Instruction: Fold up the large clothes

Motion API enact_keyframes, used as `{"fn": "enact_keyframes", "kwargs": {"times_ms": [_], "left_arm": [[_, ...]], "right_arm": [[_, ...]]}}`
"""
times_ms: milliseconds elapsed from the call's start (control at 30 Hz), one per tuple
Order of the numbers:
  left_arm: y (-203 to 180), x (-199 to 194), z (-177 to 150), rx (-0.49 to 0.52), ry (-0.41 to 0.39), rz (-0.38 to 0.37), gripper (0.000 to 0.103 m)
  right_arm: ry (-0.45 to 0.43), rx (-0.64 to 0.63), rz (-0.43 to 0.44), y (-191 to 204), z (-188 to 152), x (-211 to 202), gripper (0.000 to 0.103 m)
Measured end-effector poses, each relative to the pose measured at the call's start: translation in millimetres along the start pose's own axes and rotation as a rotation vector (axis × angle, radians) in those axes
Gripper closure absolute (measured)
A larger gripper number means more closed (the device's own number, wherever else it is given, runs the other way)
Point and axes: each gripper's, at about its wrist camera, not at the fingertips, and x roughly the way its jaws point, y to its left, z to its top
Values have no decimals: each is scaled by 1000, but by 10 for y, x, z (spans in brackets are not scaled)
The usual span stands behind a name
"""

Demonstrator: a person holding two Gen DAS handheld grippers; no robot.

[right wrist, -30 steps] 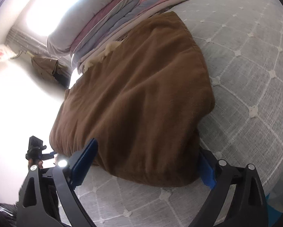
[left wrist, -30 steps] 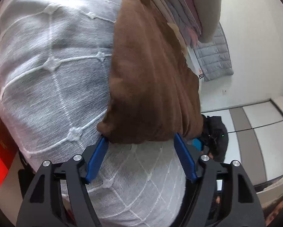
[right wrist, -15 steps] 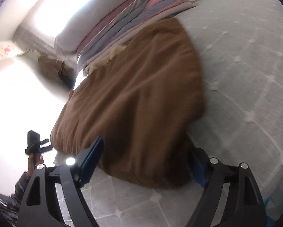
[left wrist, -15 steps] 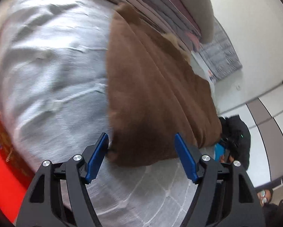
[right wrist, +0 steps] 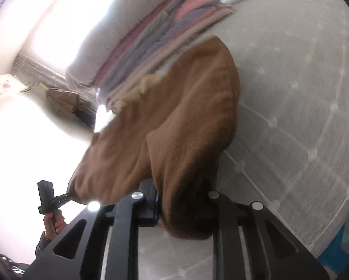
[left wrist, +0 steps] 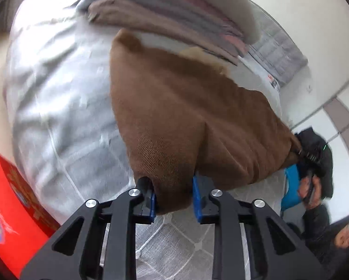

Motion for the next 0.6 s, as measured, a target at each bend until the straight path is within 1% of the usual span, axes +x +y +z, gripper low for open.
{"fn": "enact_keyframes", "kwargs": {"times_ms": [67, 100, 133, 167, 200, 233, 267, 300, 333, 367, 400, 433, 467, 500, 533, 567, 600], "left_arm": [[-118, -204, 155, 52, -9, 19, 86], [-143, -270, 221, 75, -1, 24, 86], [-182, -250, 288, 99, 22, 31, 86], [-149, -172, 300, 143, 70, 81, 86], [-51, -41, 259, 159, 123, 130, 86], [42, 171, 213, 160, 196, 174, 86], [199, 398, 99, 141, 273, 190, 85], [306, 558, -23, 125, 318, 192, 85], [347, 604, -86, 124, 319, 190, 85], [373, 581, -116, 107, 291, 177, 85], [417, 510, -114, 66, 263, 151, 84], [483, 419, -111, 21, 236, 111, 83], [528, 358, -121, 6, 211, 87, 79], [609, 248, -125, -11, 184, 88, 75], [696, 151, -133, -40, 165, 92, 67], [833, -5, -147, -96, 127, 77, 66], [947, -150, -166, -133, 89, 107, 66]], "right_arm": [[-5, -45, 6, 202, 101, -101, 86], [2, -73, -3, 290, 126, -131, 86], [14, -99, -22, 318, 123, -129, 86], [33, -105, -47, 291, 108, -92, 86], [68, -104, -85, 211, 85, 0, 86], [119, -97, -140, 57, 4, 132, 86], [159, -83, -164, -61, -93, 225, 86], [219, -71, -194, -206, -216, 358, 85], [249, -55, -199, -331, -319, 431, 84], [241, -27, -176, -414, -365, 423, 84], [222, 16, -135, -490, -381, 374, 84], [209, 40, -111, -526, -376, 322, 83], [200, 42, -111, -527, -366, 290, 79], [189, 45, -117, -530, -352, 234, 73], [178, 54, -124, -538, -346, 177, 71], [165, 61, -140, -544, -330, 127, 59], [145, 76, -163, -561, -305, 55, 46]]}}
